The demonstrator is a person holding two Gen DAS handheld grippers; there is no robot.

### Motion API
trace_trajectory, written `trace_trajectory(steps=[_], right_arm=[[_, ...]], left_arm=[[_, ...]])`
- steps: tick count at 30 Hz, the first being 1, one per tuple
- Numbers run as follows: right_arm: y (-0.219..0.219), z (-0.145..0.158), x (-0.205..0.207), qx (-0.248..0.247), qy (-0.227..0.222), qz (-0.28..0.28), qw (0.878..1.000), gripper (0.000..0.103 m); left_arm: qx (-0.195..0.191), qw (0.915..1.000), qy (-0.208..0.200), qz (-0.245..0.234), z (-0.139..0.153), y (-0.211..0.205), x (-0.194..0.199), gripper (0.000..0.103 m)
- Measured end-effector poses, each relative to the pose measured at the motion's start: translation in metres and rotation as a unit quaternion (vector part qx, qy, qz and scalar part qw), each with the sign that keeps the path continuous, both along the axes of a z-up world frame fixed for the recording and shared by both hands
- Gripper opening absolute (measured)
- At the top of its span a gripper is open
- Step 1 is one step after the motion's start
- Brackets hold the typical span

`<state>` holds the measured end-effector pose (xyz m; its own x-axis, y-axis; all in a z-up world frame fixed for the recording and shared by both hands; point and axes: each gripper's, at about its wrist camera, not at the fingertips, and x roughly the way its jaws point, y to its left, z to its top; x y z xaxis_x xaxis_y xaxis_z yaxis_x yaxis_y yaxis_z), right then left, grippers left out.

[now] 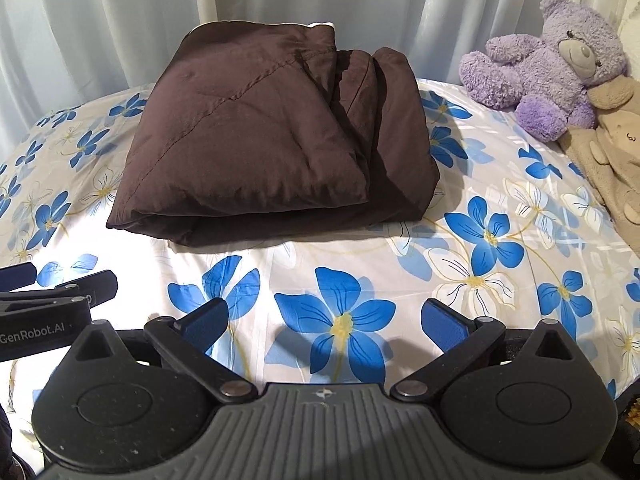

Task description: Fold large clothes

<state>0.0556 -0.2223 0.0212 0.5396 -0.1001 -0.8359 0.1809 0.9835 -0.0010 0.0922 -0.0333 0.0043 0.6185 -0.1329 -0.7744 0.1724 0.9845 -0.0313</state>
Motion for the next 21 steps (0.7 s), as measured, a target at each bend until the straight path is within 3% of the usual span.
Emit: trace_trajectory(steps=[21], right_arm=[[-0.011, 0.001, 0.008, -0.003, -0.003, -0.006, 1.0, 0.102]], left_arm=[[0.015, 0.9998, 0.005, -0.01, -0.002, -0.01, 0.009, 0.103]])
